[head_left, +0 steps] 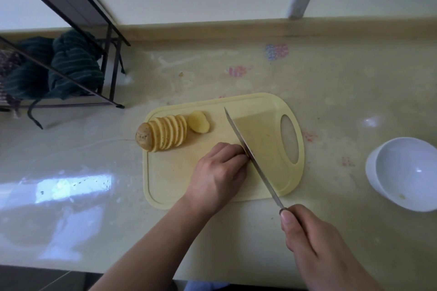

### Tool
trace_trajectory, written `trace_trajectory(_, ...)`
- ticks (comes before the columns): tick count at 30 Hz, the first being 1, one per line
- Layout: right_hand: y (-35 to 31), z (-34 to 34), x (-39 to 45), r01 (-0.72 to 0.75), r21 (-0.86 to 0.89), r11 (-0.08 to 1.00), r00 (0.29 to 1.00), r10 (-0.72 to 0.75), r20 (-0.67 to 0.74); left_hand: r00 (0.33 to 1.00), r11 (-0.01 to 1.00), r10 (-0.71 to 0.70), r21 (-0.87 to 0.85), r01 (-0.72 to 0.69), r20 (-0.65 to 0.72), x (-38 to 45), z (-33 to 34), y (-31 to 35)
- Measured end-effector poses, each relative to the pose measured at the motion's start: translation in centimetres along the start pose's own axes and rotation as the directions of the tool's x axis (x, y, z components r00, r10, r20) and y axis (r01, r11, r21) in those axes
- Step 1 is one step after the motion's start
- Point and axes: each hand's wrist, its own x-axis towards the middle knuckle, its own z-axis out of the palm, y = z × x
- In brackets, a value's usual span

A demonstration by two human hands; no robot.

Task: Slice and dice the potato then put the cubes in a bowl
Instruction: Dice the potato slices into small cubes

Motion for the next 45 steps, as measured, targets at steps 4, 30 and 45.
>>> trace_trajectory(4, -0.2, 0.0, 0.0, -0.026, -0.003, 1.0, 1.0, 0.026, -0.004, 1.0, 1.0, 0.017, -0.012, -0.017, 0.005, 0.1, 0.0, -0.3)
trace_trajectory(30, -0.3, 0.3, 0.8, 0.03, 0.009, 1.0, 1.0, -0.03, -0.002, 0.999, 0.999, -0.008, -0.054, 0.006, -0.05, -0.8, -0.1, 0.1)
trace_trajectory(45, -1.4, 1.4, 2.6, 0.055, -0.044, 0.998, 0.998, -0.056, -0.024, 1.0, 0.995, -0.008, -0.104, 0.006, -0.018, -0.4, -0.3, -0.8)
